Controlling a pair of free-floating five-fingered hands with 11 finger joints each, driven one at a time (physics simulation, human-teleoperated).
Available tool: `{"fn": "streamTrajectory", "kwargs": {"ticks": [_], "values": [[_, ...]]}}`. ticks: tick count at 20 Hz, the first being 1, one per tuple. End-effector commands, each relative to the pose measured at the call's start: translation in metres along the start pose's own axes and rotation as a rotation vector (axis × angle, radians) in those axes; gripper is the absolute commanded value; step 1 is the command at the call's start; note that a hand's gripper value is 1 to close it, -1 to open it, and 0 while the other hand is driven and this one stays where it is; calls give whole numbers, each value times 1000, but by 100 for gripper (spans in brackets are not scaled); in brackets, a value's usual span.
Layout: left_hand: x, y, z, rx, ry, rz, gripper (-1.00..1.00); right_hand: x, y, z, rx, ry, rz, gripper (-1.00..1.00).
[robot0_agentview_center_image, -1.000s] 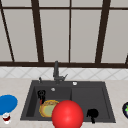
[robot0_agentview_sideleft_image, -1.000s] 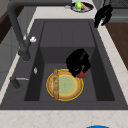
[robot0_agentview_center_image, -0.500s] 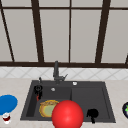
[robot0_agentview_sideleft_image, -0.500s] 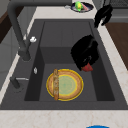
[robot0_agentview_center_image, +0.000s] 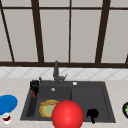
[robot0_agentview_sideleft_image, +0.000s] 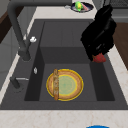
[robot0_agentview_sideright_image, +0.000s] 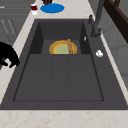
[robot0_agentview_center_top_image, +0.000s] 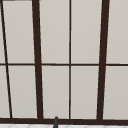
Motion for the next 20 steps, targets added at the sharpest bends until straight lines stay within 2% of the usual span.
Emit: {"fn": "streamTrajectory", "kwargs": {"ticks": [1, 11, 20], "values": [[27, 12, 19, -3, 1, 15, 100, 0, 0, 0, 0, 0, 0, 0], [67, 32, 93, -2, -9, 8, 100, 0, 0, 0, 0, 0, 0, 0], [72, 39, 168, 8, -11, 21, 100, 0, 0, 0, 0, 0, 0, 0]]}}
